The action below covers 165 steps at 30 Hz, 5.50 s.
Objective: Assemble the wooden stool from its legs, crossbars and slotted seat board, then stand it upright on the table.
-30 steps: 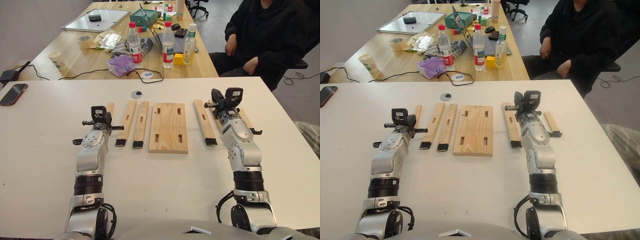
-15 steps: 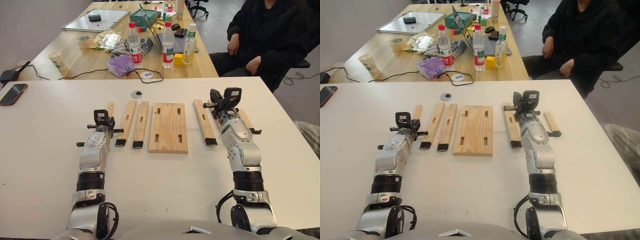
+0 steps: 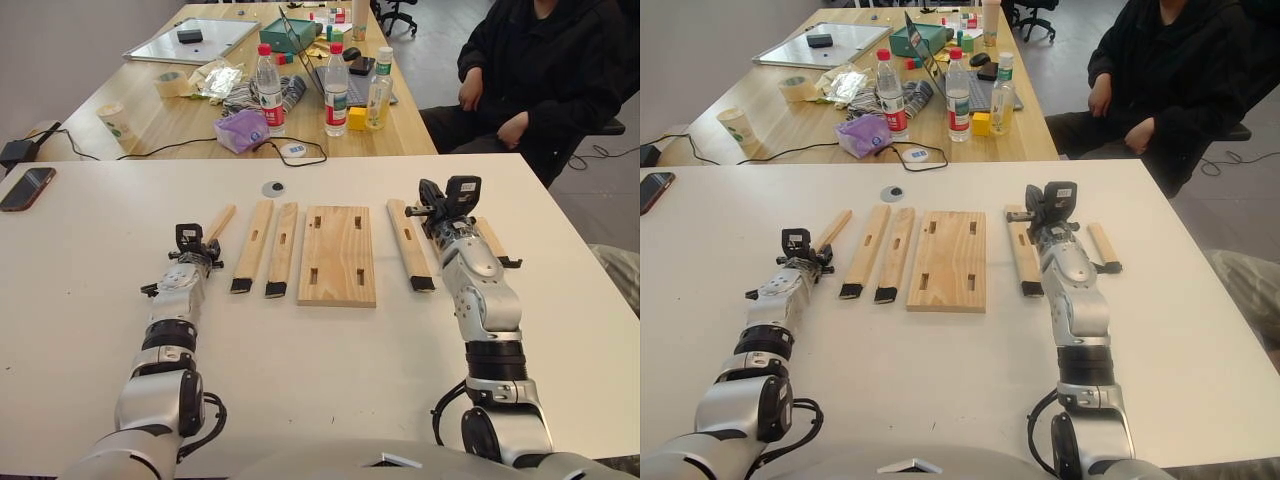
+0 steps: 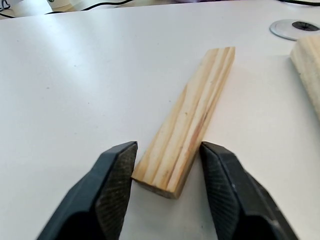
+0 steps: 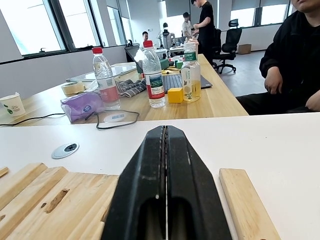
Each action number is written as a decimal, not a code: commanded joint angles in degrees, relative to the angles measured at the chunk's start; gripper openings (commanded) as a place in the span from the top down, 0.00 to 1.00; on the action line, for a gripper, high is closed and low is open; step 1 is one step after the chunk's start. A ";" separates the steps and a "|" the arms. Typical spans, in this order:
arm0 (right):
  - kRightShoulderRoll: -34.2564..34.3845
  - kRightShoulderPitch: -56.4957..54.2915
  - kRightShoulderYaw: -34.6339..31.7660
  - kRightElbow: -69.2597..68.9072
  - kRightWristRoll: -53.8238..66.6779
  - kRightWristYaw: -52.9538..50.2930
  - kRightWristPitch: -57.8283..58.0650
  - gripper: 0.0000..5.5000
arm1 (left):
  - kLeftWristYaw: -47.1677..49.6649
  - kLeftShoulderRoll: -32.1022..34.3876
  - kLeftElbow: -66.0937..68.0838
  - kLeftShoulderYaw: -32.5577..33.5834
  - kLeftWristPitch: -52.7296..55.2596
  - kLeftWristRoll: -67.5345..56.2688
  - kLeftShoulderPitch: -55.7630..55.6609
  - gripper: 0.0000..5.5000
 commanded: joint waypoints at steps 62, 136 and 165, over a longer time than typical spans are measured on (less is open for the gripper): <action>-8.41 -20.58 -5.11 -2.47 49.71 1.97 35.07 0.60 | -14.25 -5.96 -64.06 -13.73 9.62 -9.73 8.34 0.77; -4.80 -1.52 -12.69 4.37 21.74 1.42 10.17 0.93 | -4.62 -10.94 -57.49 -8.10 13.66 -9.52 7.43 0.55; -6.86 2.22 1.42 -0.50 4.52 0.23 10.63 0.93 | -3.69 -11.24 -57.39 -8.69 12.93 -7.41 7.61 0.55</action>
